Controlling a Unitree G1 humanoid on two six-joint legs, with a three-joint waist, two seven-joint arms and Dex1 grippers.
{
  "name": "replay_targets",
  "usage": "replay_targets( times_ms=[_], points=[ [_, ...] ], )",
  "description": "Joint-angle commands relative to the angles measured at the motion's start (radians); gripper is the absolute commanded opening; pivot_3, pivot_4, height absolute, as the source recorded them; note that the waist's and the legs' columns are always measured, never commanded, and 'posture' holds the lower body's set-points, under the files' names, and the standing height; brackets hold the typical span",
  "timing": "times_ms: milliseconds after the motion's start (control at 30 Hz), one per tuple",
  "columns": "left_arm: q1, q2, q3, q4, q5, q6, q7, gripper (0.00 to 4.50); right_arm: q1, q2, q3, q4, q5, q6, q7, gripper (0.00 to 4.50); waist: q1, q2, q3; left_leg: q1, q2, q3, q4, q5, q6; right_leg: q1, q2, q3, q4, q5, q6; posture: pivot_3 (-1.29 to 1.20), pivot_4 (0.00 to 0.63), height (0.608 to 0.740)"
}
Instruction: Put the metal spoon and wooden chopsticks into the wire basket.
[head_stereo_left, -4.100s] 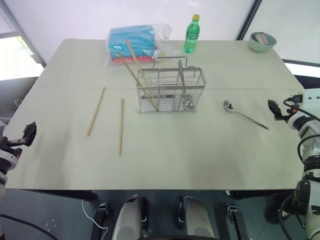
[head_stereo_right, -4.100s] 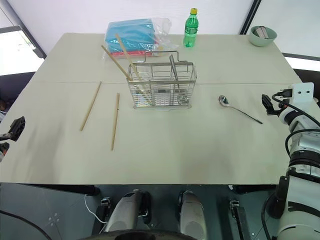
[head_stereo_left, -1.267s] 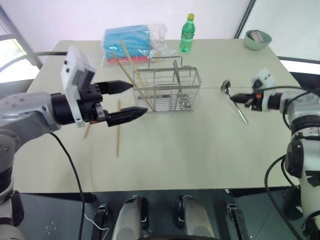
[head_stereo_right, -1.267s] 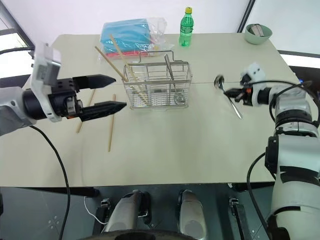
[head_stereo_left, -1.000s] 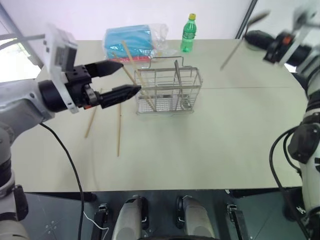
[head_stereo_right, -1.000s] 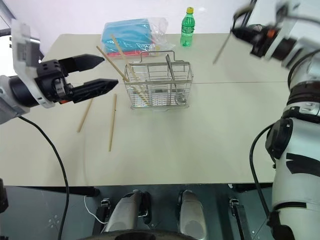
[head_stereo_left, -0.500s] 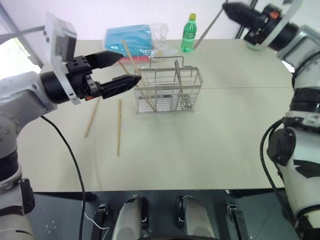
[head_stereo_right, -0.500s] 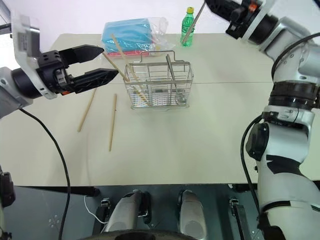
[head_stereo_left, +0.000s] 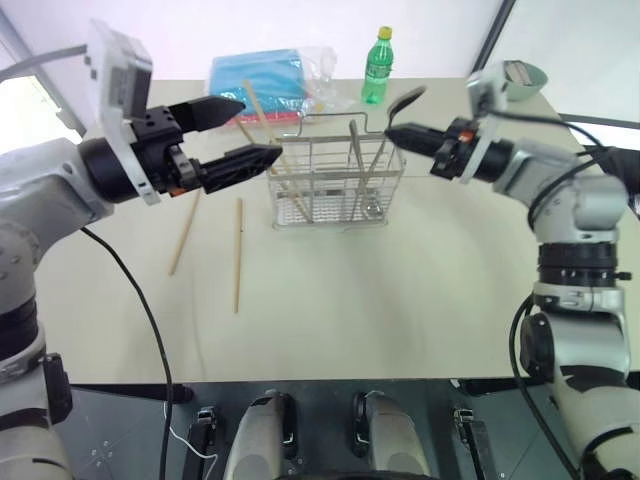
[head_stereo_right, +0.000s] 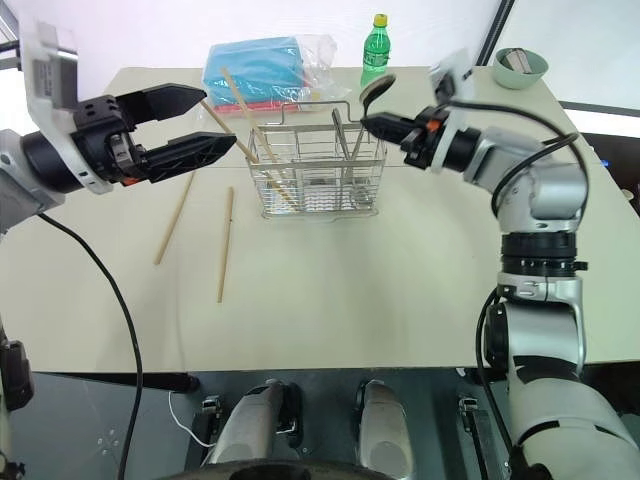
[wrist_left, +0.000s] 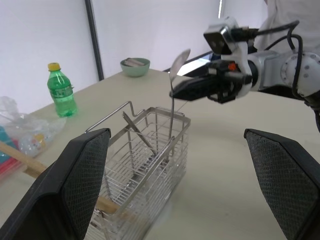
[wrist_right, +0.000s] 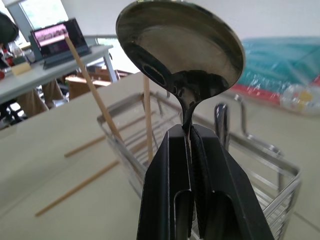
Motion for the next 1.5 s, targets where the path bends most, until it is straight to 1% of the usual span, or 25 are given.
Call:
replay_targets(
  times_ms=[33, 67, 167, 200, 267, 467, 533, 633, 733, 833, 900, 967, 1033, 1100, 1200, 1267, 1367, 1500],
  points=[
    [-0.012, 0.003, 0.014, -0.014, 0.012, -0.015, -0.012, 4.50, -0.012, -0.001, -0.002, -0.014, -0.020, -0.034, -0.033, 0.64, 0.000, 0.000, 0.000, 0.000, 0.000, 0.000, 0.000, 0.000, 0.000, 0.000, 0.000, 0.000, 0.000, 0.000, 0.000, 0.00, 0.150, 0.707],
    [-0.015, 0.003, 0.013, -0.014, 0.014, -0.014, -0.014, 4.50, -0.012, -0.002, 0.001, -0.008, -0.026, -0.041, -0.040, 0.92, 0.001, 0.000, 0.000, 0.000, 0.000, 0.000, 0.000, 0.000, 0.000, 0.000, 0.000, 0.000, 0.000, 0.000, 0.000, 0.00, 0.150, 0.707],
    [-0.019, 0.005, 0.013, -0.010, 0.020, -0.013, -0.019, 4.50, -0.021, -0.004, -0.007, -0.002, -0.032, -0.054, -0.056, 2.43, 0.000, 0.000, 0.000, 0.000, 0.000, 0.000, 0.000, 0.000, 0.000, 0.000, 0.000, 0.000, 0.000, 0.000, 0.000, 0.00, 0.150, 0.707],
    [-0.019, 0.006, 0.014, -0.009, 0.022, -0.012, -0.022, 4.50, -0.032, -0.008, -0.018, 0.002, -0.027, -0.050, -0.063, 3.01, 0.000, 0.000, 0.000, 0.000, 0.000, 0.000, 0.000, 0.000, 0.000, 0.000, 0.000, 0.000, 0.000, 0.000, 0.000, 0.00, 0.150, 0.707],
    [-0.016, 0.010, 0.018, -0.008, 0.027, -0.012, -0.024, 4.50, -0.055, -0.027, -0.038, 0.013, -0.018, -0.044, -0.066, 3.89, 0.000, 0.000, 0.000, 0.000, 0.000, 0.000, 0.000, 0.000, 0.000, 0.000, 0.000, 0.000, 0.000, 0.000, 0.000, 0.00, 0.150, 0.707],
    [-0.014, 0.023, 0.085, -0.002, 0.004, 0.014, 0.024, 4.50, -0.130, -0.134, -0.104, 0.038, 0.041, -0.005, 0.006, 3.89, 0.001, 0.000, 0.000, 0.000, 0.000, 0.000, 0.000, 0.000, 0.000, 0.000, 0.000, 0.000, -0.001, 0.000, 0.000, 0.00, 0.150, 0.707],
    [-0.025, 0.035, 0.127, 0.014, -0.001, 0.030, 0.079, 4.50, -0.157, -0.176, -0.135, 0.024, 0.094, 0.043, 0.046, 3.89, -0.001, 0.000, 0.000, 0.000, 0.000, 0.000, 0.000, 0.000, 0.000, 0.000, 0.000, 0.000, -0.001, 0.000, 0.000, 0.00, 0.150, 0.707],
    [-0.038, 0.065, 0.208, 0.069, -0.010, 0.091, 0.206, 4.50, -0.167, -0.247, -0.175, -0.030, 0.203, 0.143, 0.139, 3.89, -0.001, 0.000, 0.000, 0.000, 0.001, -0.001, -0.002, 0.000, 0.000, 0.000, 0.000, 0.000, -0.001, 0.000, 0.000, 0.00, 0.150, 0.707],
    [-0.027, 0.101, 0.298, 0.152, -0.010, 0.212, 0.376, 4.50, -0.111, -0.314, -0.213, -0.136, 0.341, 0.261, 0.241, 3.89, -0.001, 0.000, 0.000, 0.001, 0.001, -0.001, -0.003, -0.001, 0.002, -0.001, 0.000, 0.001, -0.001, 0.000, 0.000, 0.00, 0.150, 0.707],
    [0.018, 0.136, 0.345, 0.227, 0.014, 0.375, 0.499, 4.50, 0.002, -0.354, -0.197, -0.260, 0.387, 0.286, 0.296, 3.89, 0.000, -0.002, -0.001, 0.004, 0.001, -0.001, -0.006, -0.001, 0.003, 0.001, 0.000, 0.001, -0.001, 0.000, 0.000, 0.00, 0.150, 0.707],
    [0.060, 0.147, 0.342, 0.244, 0.042, 0.451, 0.531, 4.50, 0.073, -0.368, -0.189, -0.324, 0.405, 0.283, 0.318, 3.89, -0.001, -0.002, -0.001, 0.008, 0.001, -0.001, -0.007, -0.003, 0.005, 0.004, 0.000, 0.001, -0.002, 0.000, 0.000, 0.00, 0.150, 0.707],
    [0.095, 0.146, 0.316, 0.250, 0.069, 0.497, 0.535, 4.50, 0.130, -0.375, -0.180, -0.369, 0.408, 0.264, 0.337, 3.89, 0.002, -0.003, -0.001, 0.008, 0.001, 0.000, -0.007, -0.003, 0.005, 0.004, -0.001, 0.001, -0.002, 0.000, 0.000, 0.00, 0.150, 0.707],
    [0.110, 0.133, 0.258, 0.259, 0.096, 0.505, 0.509, 4.50, 0.183, -0.380, -0.155, -0.397, 0.388, 0.230, 0.359, 3.89, 0.009, -0.003, -0.001, 0.007, 0.001, -0.001, -0.007, -0.003, 0.004, 0.003, -0.001, 0.001, -0.001, 0.000, 0.000, 0.00, 0.150, 0.707],
    [0.111, 0.119, 0.159, 0.279, 0.156, 0.462, 0.469, 4.50, 0.211, -0.380, -0.135, -0.410, 0.373, 0.201, 0.368, 3.89, 0.019, -0.003, 0.000, 0.007, 0.001, -0.001, -0.007, -0.003, 0.002, 0.002, -0.001, 0.001, -0.002, 0.000, 0.000, 0.00, 0.150, 0.707],
    [0.093, 0.095, 0.018, 0.342, 0.263, 0.374, 0.408, 4.50, 0.203, -0.367, -0.121, -0.398, 0.372, 0.185, 0.353, 3.89, 0.026, -0.003, 0.000, 0.007, 0.000, 0.001, -0.007, -0.003, -0.002, 0.002, -0.002, 0.001, -0.002, 0.000, 0.000, 0.00, 0.150, 0.707],
    [0.074, 0.083, -0.082, 0.414, 0.355, 0.293, 0.357, 4.50, 0.192, -0.358, -0.114, -0.389, 0.372, 0.176, 0.343, 3.89, 0.024, -0.003, -0.001, 0.007, 0.000, 0.001, -0.007, -0.003, -0.002, 0.002, -0.002, 0.001, -0.002, 0.000, -0.001, 0.00, 0.150, 0.707],
    [-0.002, 0.026, -0.214, 0.590, 0.489, 0.166, 0.282, 4.50, 0.185, -0.350, -0.113, -0.385, 0.381, 0.176, 0.328, 3.89, 0.024, -0.004, 0.000, 0.006, 0.000, 0.001, -0.007, -0.002, -0.003, 0.001, -0.002, 0.001, -0.002, 0.000, -0.001, 0.00, 0.150, 0.707],
    [-0.144, -0.085, -0.306, 0.859, 0.626, 0.010, 0.193, 4.50, 0.204, -0.351, -0.126, -0.410, 0.403, 0.185, 0.314, 3.89, 0.028, -0.005, -0.001, 0.005, 0.000, 0.002, -0.007, -0.001, 0.000, 0.000, -0.002, 0.001, -0.002, 0.000, -0.001, 0.00, 0.150, 0.707]
  ],
)
